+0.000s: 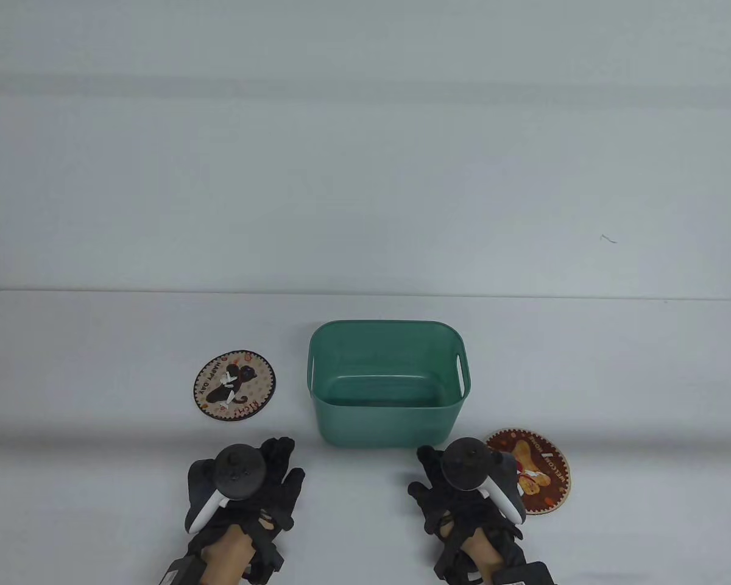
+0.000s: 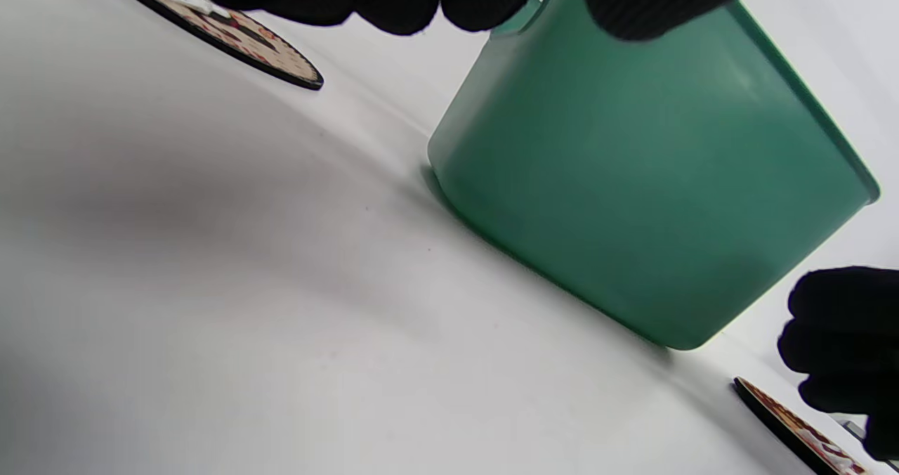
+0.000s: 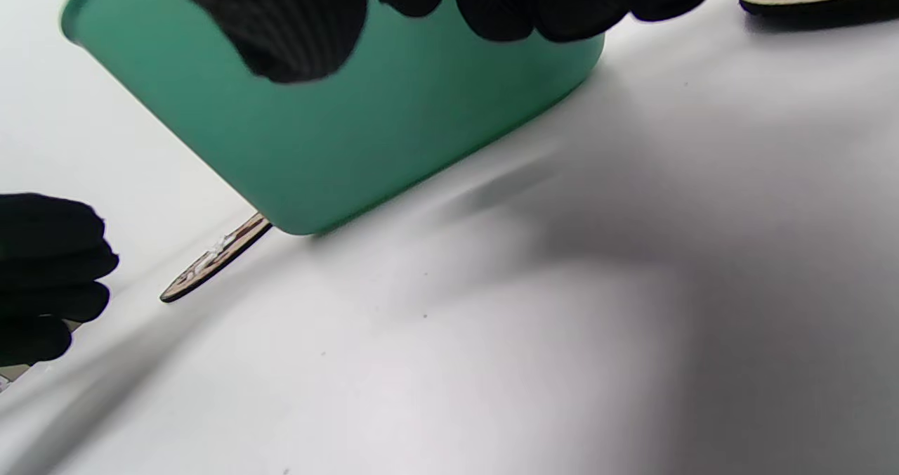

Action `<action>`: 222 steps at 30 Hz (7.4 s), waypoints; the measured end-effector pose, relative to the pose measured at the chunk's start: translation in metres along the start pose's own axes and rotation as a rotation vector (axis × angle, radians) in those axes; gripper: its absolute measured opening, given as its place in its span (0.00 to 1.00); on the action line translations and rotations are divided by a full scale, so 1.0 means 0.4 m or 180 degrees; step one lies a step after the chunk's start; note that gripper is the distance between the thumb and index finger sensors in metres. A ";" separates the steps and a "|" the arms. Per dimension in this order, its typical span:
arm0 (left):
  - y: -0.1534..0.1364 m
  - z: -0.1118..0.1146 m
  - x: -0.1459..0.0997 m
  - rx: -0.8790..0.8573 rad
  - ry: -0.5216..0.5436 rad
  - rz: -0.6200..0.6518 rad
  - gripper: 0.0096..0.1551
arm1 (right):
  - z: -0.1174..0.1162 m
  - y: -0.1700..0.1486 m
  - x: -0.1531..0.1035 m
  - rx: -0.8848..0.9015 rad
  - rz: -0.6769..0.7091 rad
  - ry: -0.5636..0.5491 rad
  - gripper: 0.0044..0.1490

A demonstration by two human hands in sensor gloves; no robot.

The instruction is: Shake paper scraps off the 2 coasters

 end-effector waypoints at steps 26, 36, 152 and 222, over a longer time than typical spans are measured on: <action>-0.001 -0.009 0.004 -0.0271 -0.0035 -0.0021 0.38 | 0.003 -0.014 -0.003 0.0014 -0.0088 0.0050 0.42; -0.001 -0.012 0.002 -0.0302 -0.0045 -0.0009 0.37 | 0.015 -0.018 -0.007 0.0092 -0.0093 0.0016 0.42; 0.047 0.011 -0.037 -0.2388 0.0182 -0.0191 0.44 | 0.023 0.028 0.003 0.2931 0.0523 0.0387 0.27; 0.013 -0.156 0.017 -0.0938 0.0821 -0.0262 0.31 | 0.413 0.152 0.177 -0.0187 -0.0366 -0.0826 0.25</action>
Point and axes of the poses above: the tracker on the back of each hand, its own y axis roughly to the thumb side, its own x axis roughly from the wrist to the fingertips, z = x × y, the point moved 5 cm from there along x, roughly from the wrist to the fingertips, and after that the axes turned 5 degrees about y, right-handed, at the moved point
